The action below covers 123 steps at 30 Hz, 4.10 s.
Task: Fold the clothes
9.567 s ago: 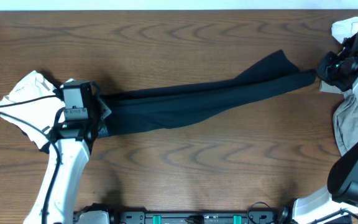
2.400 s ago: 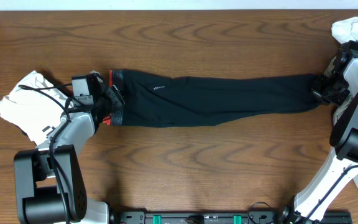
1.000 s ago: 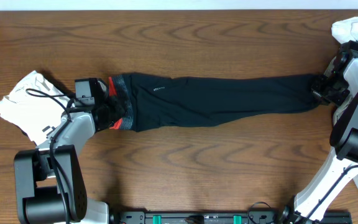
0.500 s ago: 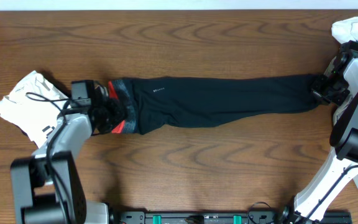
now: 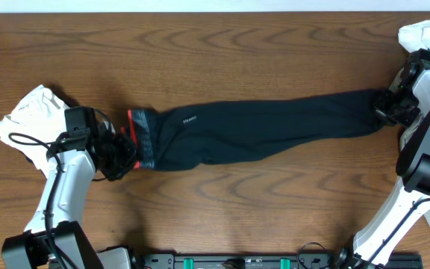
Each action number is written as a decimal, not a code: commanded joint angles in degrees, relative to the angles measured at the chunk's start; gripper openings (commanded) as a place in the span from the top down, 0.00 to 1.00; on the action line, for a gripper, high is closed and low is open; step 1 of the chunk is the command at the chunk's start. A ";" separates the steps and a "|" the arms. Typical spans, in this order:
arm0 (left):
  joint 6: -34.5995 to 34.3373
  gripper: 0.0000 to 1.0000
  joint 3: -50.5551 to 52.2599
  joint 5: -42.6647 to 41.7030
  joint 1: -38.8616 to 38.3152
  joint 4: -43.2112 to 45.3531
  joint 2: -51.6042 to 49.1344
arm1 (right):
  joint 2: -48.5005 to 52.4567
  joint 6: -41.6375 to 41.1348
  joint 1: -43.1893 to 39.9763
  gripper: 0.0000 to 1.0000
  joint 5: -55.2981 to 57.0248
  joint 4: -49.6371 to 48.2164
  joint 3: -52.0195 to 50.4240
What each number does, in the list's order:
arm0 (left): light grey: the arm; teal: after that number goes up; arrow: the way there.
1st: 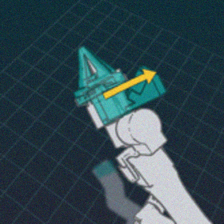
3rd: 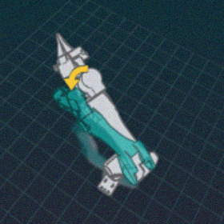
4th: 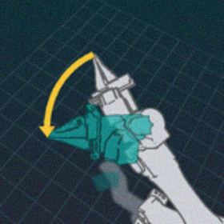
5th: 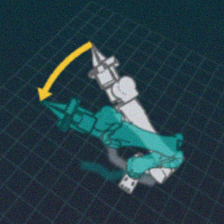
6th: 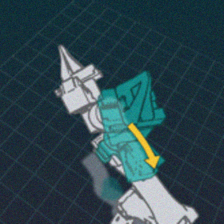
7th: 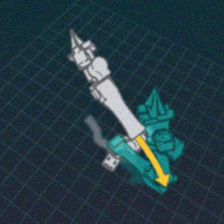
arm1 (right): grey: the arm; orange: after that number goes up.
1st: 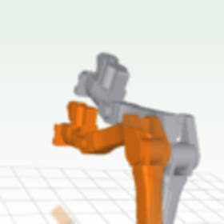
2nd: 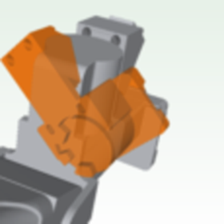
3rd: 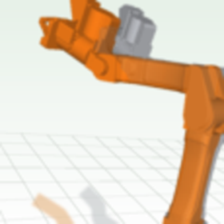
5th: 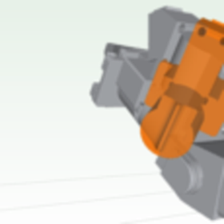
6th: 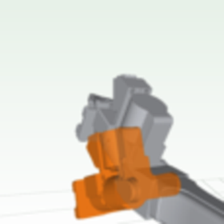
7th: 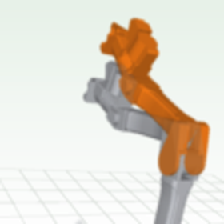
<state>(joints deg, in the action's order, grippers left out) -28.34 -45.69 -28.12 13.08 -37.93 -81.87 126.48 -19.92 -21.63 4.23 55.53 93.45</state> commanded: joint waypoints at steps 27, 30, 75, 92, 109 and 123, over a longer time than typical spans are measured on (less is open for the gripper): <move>0.94 0.73 -1.33 13.60 0.31 -4.04 1.97 | 2.12 0.50 0.26 0.99 1.55 1.49 -1.51; 1.36 0.78 -3.28 12.04 0.20 0.31 5.01 | 2.12 0.50 0.26 0.99 1.55 1.49 -1.51; 3.80 0.94 -3.30 16.20 -2.32 18.58 -15.80 | 2.12 2.14 -2.05 0.99 -0.66 1.33 -1.53; 4.52 0.59 -4.44 11.04 -0.26 11.08 -4.39 | -6.19 10.29 -5.01 0.99 -5.70 -2.14 -1.51; 4.52 0.59 -4.42 12.72 6.62 -1.88 -4.17 | -22.08 19.82 10.88 0.98 -2.75 1.81 -1.51; 4.52 0.59 -4.42 12.72 6.62 -3.15 -4.17 | -22.08 16.59 36.94 0.98 1.38 7.52 -1.53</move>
<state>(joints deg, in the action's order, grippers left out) -24.12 -49.47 -16.10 19.46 -40.56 -86.37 104.55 -2.15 12.14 4.45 62.57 91.81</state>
